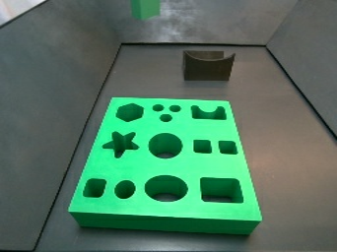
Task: Pick up the arch object. Move up. Rotate the arch object. Move to above the board. Insert the arch object.
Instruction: Rotate the arch object.
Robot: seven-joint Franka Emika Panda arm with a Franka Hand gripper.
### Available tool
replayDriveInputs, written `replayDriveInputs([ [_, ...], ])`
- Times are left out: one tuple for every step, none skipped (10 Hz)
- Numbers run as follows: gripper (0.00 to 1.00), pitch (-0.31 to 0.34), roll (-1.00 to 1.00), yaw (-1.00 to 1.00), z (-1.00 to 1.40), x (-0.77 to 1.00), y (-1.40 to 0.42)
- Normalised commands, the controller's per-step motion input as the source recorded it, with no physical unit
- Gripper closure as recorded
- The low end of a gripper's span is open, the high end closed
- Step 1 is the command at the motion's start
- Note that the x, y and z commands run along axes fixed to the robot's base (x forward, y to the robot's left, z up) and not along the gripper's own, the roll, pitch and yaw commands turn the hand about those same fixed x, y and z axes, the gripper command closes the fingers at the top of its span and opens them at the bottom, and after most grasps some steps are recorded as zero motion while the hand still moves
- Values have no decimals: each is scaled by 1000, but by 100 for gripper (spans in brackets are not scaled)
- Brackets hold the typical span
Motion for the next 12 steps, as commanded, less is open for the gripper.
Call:
replayDriveInputs([
  [100,100,-3,-1000,-4,33,10],
  [100,105,-3,-724,-4,33,11],
  [100,104,-3,-568,-3,34,11],
  [100,103,-2,-330,0,35,11],
  [100,42,-1,-1000,0,0,0],
  [100,46,-1,-1000,1,0,4],
  [100,49,-2,-1000,3,2,5],
  [100,58,-2,-1000,5,4,6],
  [100,63,-2,-1000,6,5,7],
  [100,80,-2,-1000,8,7,8],
  [100,97,-3,-1000,9,8,9],
  [100,96,-3,-675,11,10,11],
])
